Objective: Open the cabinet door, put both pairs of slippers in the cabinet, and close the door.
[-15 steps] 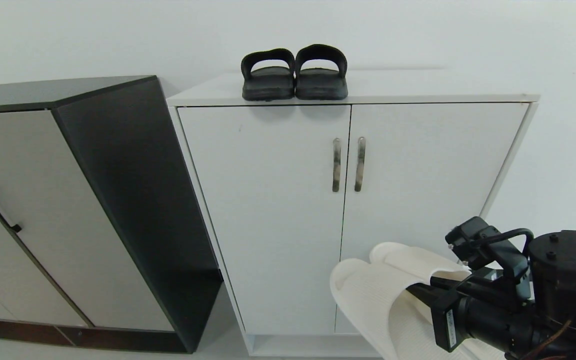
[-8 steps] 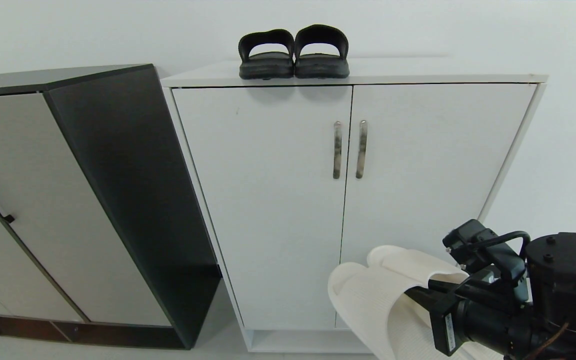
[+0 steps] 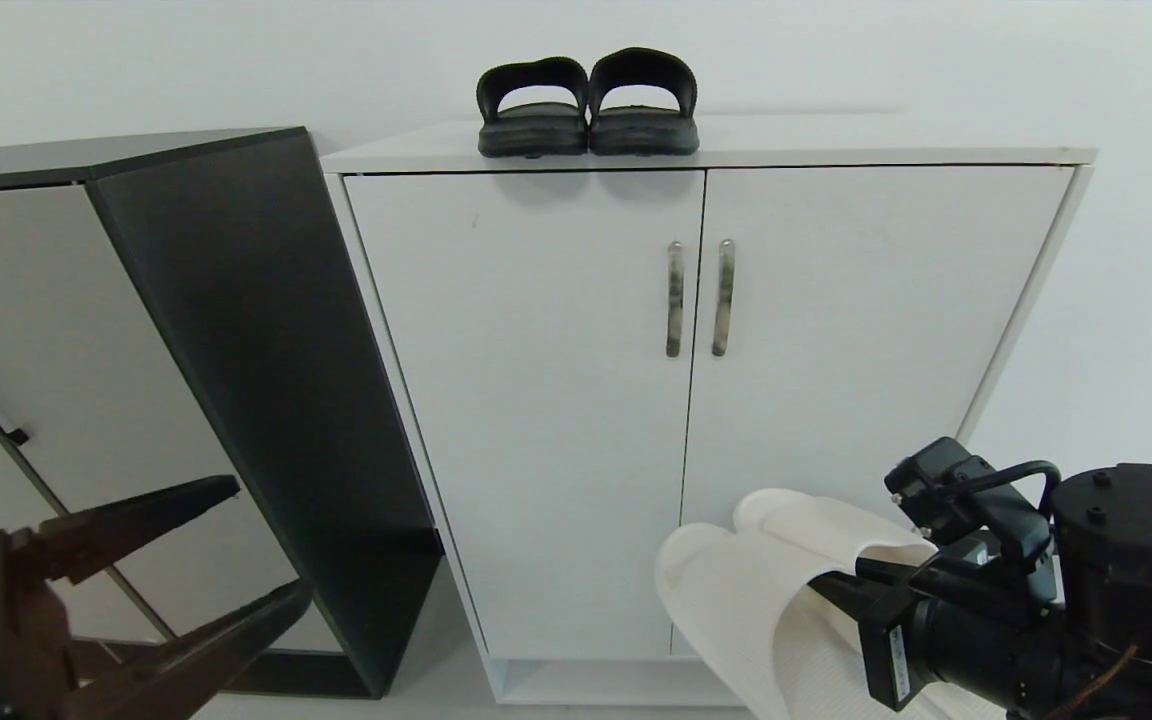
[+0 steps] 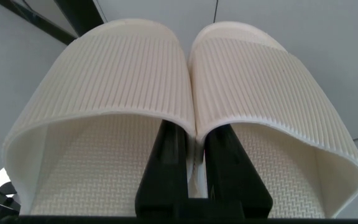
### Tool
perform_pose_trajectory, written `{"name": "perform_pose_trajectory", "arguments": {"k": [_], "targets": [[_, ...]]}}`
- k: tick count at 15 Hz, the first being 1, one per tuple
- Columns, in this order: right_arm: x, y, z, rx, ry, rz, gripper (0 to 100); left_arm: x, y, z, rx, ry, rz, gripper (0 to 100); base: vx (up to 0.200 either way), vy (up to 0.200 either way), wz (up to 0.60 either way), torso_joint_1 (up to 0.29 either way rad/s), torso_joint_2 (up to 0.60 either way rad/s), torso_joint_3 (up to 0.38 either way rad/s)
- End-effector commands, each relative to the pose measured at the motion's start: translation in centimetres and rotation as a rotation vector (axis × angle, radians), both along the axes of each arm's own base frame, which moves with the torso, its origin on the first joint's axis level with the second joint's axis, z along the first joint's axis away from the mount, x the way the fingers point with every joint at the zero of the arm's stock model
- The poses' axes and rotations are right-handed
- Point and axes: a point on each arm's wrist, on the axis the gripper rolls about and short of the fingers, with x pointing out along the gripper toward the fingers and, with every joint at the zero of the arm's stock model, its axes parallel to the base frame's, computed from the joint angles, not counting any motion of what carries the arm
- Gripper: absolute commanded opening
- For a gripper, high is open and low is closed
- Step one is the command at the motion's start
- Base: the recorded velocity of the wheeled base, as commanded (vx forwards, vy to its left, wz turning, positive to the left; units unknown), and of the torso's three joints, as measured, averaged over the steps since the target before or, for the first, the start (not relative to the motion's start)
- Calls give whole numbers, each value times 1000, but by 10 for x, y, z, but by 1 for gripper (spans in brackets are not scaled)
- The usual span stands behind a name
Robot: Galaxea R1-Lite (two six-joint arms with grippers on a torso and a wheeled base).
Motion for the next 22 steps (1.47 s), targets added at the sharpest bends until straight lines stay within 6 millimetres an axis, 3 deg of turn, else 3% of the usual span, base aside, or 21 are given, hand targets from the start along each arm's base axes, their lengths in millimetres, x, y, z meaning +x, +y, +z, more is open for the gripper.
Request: {"name": "perform_pose_trajectory", "arguments": {"k": [1, 2, 3, 12, 14, 15, 18, 20, 22], "targets": [[0, 1, 0, 0, 1, -1, 0, 37, -41, 10, 29, 59, -101, 100, 0, 0, 0, 0, 0, 0], [0, 0, -1, -2, 2, -2, 0, 42, -50, 13, 29, 62, -119, 100, 0, 0, 0, 0, 0, 0], [0, 0, -1, -4, 2, -1, 0, 54, -70, 22, 0, 64, -159, 100, 0, 0, 0, 0, 0, 0], [1, 1, -7, -39, 10, 3, 0, 139, -162, 42, -90, 67, -392, 100, 0, 0, 0, 0, 0, 0], [2, 1, -8, -42, 11, 4, 0, 147, -177, 47, -125, 84, -437, 100, 0, 0, 0, 0, 0, 0], [2, 2, -8, -45, 11, 5, 0, 154, -195, 46, -141, 104, -474, 100, 0, 0, 0, 0, 0, 0], [2, 2, -10, -58, 10, 9, 0, 165, -210, 58, -181, 110, -520, 100, 0, 0, 0, 0, 0, 0], [2, 2, -10, -60, 12, 9, 0, 168, -209, 69, -218, 147, -559, 100, 0, 0, 0, 0, 0, 0], [3, 2, -11, -61, 17, 8, 0, 175, -209, 66, -216, 145, -543, 100, 0, 0, 0, 0, 0, 0]]}}
